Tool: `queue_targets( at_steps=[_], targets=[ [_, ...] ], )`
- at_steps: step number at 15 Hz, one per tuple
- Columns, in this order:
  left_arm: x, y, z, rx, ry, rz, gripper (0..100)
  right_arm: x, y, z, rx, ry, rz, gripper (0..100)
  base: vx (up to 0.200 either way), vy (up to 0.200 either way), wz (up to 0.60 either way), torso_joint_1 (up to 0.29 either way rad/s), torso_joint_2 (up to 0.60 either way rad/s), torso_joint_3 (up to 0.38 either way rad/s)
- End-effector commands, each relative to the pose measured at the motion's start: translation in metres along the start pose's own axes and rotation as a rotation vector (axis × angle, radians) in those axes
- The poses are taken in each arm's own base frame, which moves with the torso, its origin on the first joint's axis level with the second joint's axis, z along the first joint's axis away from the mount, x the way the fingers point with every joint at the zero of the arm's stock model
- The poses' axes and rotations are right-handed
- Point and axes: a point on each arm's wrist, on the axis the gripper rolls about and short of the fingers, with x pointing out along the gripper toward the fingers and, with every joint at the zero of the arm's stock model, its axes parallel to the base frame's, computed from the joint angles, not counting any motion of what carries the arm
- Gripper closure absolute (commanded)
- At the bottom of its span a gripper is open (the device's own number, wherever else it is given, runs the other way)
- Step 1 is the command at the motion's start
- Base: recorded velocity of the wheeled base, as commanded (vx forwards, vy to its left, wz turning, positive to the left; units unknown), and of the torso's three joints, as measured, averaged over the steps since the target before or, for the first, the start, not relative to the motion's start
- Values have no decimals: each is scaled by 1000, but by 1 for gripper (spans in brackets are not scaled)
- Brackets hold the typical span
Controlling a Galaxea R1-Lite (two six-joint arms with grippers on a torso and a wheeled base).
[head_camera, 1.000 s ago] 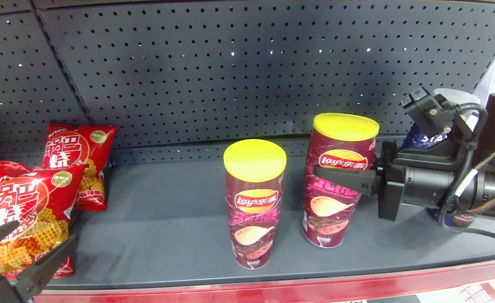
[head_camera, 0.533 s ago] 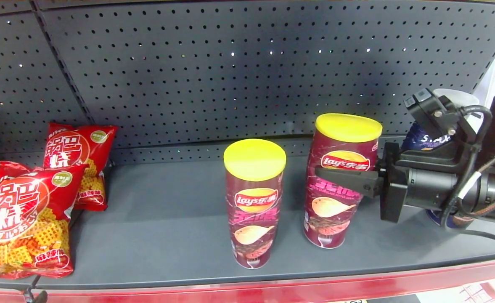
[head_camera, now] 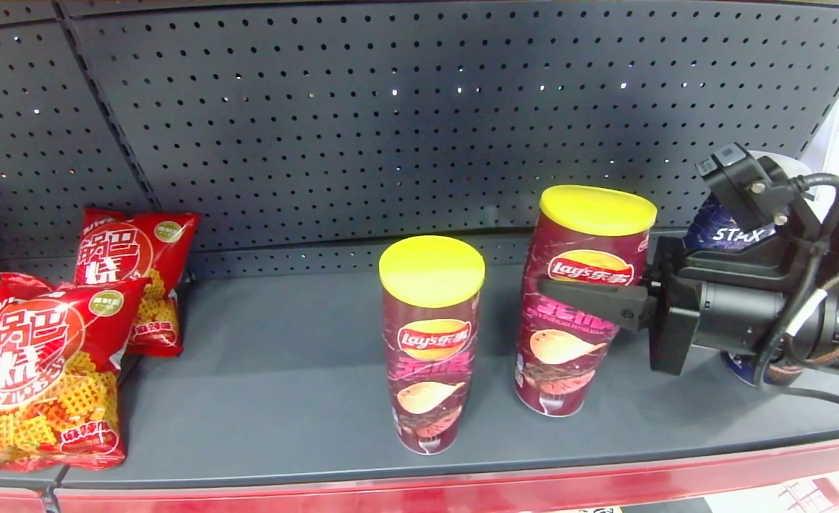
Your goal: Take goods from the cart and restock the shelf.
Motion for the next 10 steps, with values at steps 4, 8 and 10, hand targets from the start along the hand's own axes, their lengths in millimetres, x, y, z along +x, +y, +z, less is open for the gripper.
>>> queue_targets(
  at_steps=[4, 8, 10],
  targets=[
    [-2, 1, -1, 26, -41, 39, 0, -15, 7, -5, 5, 2, -8, 100, 0, 0, 0, 0, 0, 0],
    [-2, 0, -7, -27, -20, -8, 0, -20, 9, -2, -1, -11, -11, 100, 0, 0, 0, 0, 0, 0],
    [-2, 0, -7, -8, -21, -11, 0, -21, 9, -2, -3, -14, -11, 100, 0, 0, 0, 0, 0, 0]
  ],
)
